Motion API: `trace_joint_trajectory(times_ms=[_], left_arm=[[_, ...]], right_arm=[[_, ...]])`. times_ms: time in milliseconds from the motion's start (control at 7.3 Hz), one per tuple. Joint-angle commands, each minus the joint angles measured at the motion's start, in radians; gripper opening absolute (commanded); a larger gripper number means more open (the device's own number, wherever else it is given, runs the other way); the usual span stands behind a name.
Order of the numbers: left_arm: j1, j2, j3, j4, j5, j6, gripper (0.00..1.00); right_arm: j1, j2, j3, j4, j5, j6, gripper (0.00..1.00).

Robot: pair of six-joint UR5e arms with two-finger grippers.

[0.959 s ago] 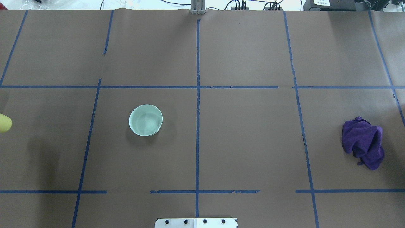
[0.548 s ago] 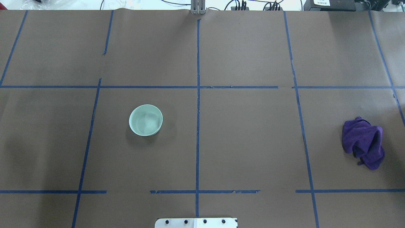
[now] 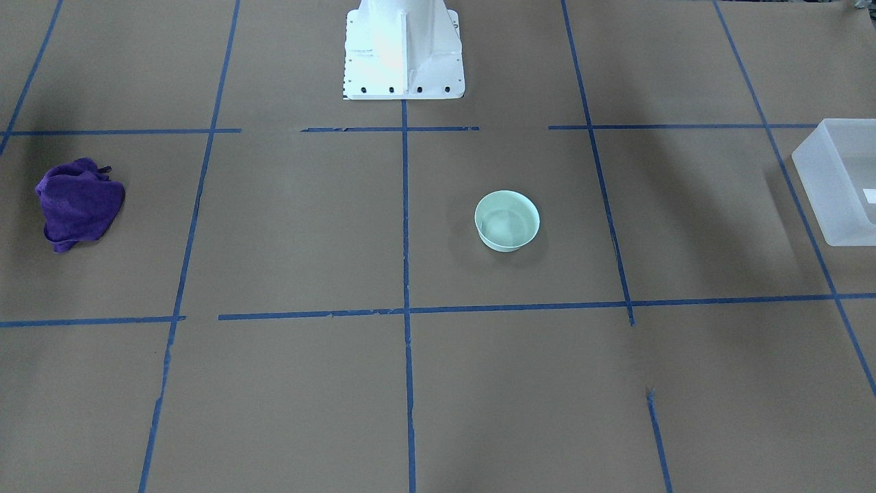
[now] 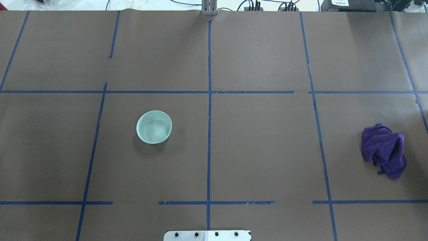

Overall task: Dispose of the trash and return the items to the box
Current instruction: 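Lift the yellow cup and drop it into the clear bin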

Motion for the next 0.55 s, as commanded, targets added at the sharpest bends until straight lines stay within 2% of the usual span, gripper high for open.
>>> trace_joint_trajectory(times_ms=[0,411], left_arm=[[0.044,0.029,0.085,-0.165,0.003,-0.083,0.0],[0.13,0.096,0.086,-0.222,0.002,-0.059,0.0]], right_arm=[[0.0,-0.001,0.0,0.0,-0.001,0.0,1.0],[0.0,-0.009,0.0,0.002,-0.001,-0.002,1.0]])
